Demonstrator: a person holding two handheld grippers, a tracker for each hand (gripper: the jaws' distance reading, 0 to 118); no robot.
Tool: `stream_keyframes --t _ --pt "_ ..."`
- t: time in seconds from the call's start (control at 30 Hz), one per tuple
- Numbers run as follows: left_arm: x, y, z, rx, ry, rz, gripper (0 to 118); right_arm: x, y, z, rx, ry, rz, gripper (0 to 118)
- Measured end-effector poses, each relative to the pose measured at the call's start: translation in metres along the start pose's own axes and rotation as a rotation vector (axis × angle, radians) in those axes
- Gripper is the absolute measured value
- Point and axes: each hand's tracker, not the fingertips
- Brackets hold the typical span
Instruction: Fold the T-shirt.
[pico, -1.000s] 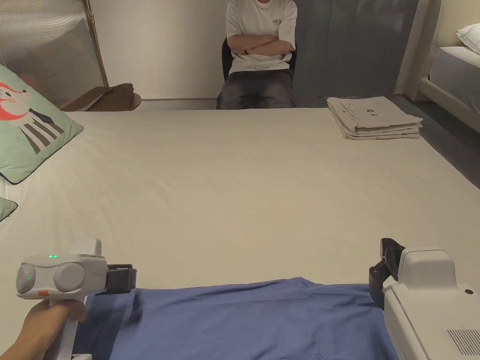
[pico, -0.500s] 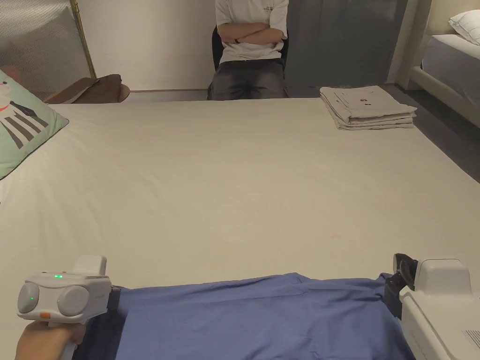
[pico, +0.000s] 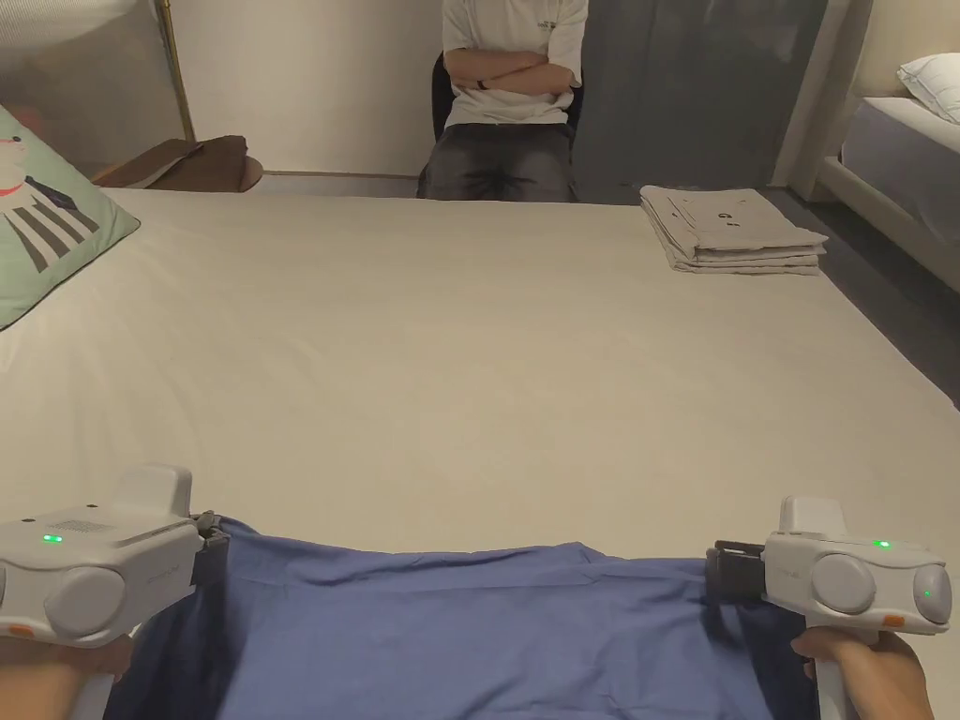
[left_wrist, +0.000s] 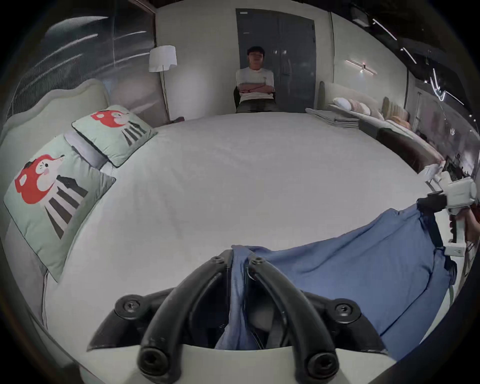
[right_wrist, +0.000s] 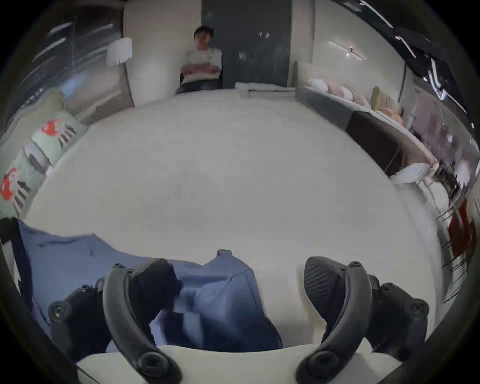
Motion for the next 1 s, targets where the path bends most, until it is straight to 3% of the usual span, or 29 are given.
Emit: stream_keyframes --t 0.03,0.1,0.2,0.23,0.33,0.7,1.0 --pt "0.001 0.0 0.0 0.0 -0.005 -0.001 2 -0.002 -0.002 -0.004 0.002 0.008 0.007 94" --pt "-0.001 -0.001 0.001 -0.001 -0.008 0.001 2 -0.002 -0.005 -0.007 -0.008 0.026 -0.003 43" --pt "-0.002 -0.004 0.006 0.0 -0.004 0.013 2 -0.006 -0.012 0.009 0.01 0.119 -0.041 22" --pt "-0.003 -0.006 0.007 0.0 -0.002 0.017 2 -0.009 -0.014 0.015 0.023 0.106 -0.026 12" --pt "-0.007 -0.01 0.014 -0.002 0.012 0.028 2 -0.014 -0.017 0.044 0.12 0.054 0.045 9" --pt "-0.022 -0.05 0.085 0.015 0.04 0.113 2 0.01 -0.058 0.181 0.267 0.185 0.015 8" --pt "-0.019 -0.124 0.139 -0.014 0.031 0.156 2 0.024 -0.154 0.223 0.274 0.236 -0.021 8"
